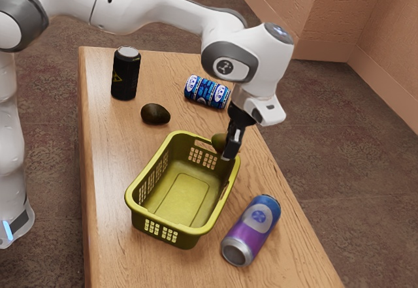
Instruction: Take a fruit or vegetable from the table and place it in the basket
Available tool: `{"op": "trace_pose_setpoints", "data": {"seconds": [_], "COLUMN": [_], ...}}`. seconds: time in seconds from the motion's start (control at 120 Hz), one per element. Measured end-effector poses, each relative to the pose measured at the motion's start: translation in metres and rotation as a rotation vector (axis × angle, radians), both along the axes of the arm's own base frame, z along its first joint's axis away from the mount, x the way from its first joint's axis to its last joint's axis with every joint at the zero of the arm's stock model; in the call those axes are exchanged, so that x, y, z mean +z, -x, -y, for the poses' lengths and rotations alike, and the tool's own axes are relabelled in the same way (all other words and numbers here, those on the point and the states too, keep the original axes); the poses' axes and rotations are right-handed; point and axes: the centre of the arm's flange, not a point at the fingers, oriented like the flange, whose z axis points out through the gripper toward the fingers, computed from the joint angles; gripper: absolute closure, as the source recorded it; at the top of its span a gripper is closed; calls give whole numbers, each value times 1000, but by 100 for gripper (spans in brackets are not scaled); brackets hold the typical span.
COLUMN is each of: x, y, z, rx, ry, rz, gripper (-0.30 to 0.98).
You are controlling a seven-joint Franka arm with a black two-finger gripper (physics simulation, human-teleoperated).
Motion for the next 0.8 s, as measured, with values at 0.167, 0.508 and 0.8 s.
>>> {"op": "trace_pose_setpoints", "data": {"seconds": [0.167,0.508,0.8], "x": [-1,-31,-64], "y": [17,47,48], "z": [29,32,34], "rx": [-29,13,29], "ry": [-16,-45,-33], "rz": [-16,-83,-100], "gripper": [41,41,41]}}
